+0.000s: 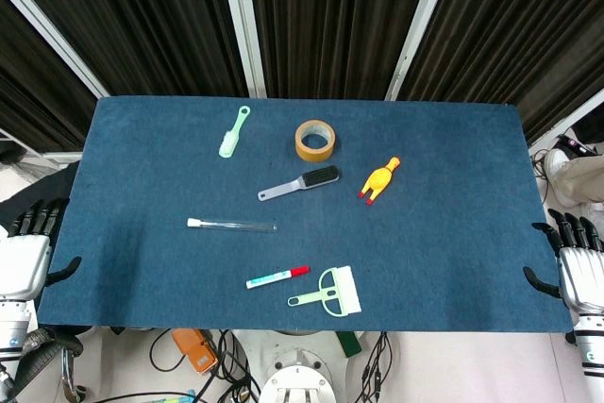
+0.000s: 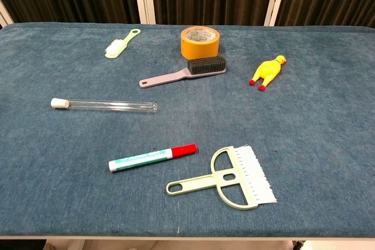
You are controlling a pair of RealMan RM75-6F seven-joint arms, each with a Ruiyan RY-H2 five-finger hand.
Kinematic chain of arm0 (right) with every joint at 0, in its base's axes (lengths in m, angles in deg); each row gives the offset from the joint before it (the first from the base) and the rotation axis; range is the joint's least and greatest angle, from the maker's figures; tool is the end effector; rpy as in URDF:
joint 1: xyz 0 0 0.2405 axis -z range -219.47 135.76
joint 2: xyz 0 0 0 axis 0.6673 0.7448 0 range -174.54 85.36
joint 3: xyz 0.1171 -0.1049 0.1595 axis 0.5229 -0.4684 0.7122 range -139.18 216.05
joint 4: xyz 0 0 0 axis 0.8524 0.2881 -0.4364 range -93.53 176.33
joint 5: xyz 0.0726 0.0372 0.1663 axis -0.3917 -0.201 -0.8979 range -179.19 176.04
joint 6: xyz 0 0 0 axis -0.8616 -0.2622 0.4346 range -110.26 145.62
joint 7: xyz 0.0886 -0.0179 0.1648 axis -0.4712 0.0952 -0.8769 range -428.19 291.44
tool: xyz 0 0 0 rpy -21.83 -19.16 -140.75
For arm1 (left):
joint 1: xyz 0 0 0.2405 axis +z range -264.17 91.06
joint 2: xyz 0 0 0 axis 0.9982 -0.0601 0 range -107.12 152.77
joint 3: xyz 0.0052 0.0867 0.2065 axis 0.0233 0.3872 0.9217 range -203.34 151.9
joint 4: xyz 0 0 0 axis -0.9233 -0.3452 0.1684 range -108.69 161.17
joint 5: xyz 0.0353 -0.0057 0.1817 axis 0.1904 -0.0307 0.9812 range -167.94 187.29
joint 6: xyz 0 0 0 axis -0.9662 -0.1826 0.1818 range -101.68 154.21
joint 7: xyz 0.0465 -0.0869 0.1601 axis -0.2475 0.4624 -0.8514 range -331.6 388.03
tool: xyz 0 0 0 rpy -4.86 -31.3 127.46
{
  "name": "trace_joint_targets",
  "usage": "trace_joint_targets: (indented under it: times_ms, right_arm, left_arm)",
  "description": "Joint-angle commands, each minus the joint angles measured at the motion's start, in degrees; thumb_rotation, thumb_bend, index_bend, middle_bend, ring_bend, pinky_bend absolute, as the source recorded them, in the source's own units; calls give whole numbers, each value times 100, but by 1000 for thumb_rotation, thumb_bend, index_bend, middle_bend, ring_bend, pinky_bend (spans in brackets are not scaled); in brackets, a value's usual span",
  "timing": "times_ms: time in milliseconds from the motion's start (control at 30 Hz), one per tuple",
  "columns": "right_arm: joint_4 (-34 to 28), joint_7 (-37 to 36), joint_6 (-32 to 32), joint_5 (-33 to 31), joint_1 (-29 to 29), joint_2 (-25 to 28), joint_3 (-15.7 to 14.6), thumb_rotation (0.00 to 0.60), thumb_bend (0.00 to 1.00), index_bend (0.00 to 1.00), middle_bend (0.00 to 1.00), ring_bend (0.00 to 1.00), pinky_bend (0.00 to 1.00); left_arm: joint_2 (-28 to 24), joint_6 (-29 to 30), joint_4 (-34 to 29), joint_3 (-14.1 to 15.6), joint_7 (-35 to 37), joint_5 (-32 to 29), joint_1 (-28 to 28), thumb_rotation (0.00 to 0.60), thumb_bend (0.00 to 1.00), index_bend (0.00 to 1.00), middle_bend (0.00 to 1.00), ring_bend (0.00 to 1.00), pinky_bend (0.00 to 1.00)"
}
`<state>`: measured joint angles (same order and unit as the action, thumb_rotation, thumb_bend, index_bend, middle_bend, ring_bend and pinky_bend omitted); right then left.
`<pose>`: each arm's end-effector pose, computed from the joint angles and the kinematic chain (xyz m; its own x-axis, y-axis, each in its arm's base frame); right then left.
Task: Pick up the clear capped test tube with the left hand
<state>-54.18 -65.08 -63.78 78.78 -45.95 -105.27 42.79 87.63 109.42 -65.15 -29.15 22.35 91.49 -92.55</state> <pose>-0.2875 -0.2201 0.1803 0.4356 -0.0494 0.8988 -0.8941 0.0918 0.4384 -0.2837 0.2277 0.1670 0.4833 0.0222 0.8752 0.8741 0.0429 -0.4838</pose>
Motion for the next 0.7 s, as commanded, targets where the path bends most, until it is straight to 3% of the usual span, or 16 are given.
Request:
trace_joint_targets:
  times_ms: [33,500,700]
  right_arm:
    - [-1,4,-4,6,4,2,-5,600,356,289,136,109,77]
    - [-31,-10,4,-20,20,6,-16,600,355,298,136,109,77]
    - [-36,2,50,-32,-7,6,-8,600,355,303,136,109,77]
  left_arm:
    - [-2,-5,-4,2,-7,-2,-2,600,189,49,77,21,148]
    - [207,-214,91,123,-140,196,-138,600,189,49,78,21,156]
    - [553,-723,15,114,-462,88,-432,600,189,49,101,21,161]
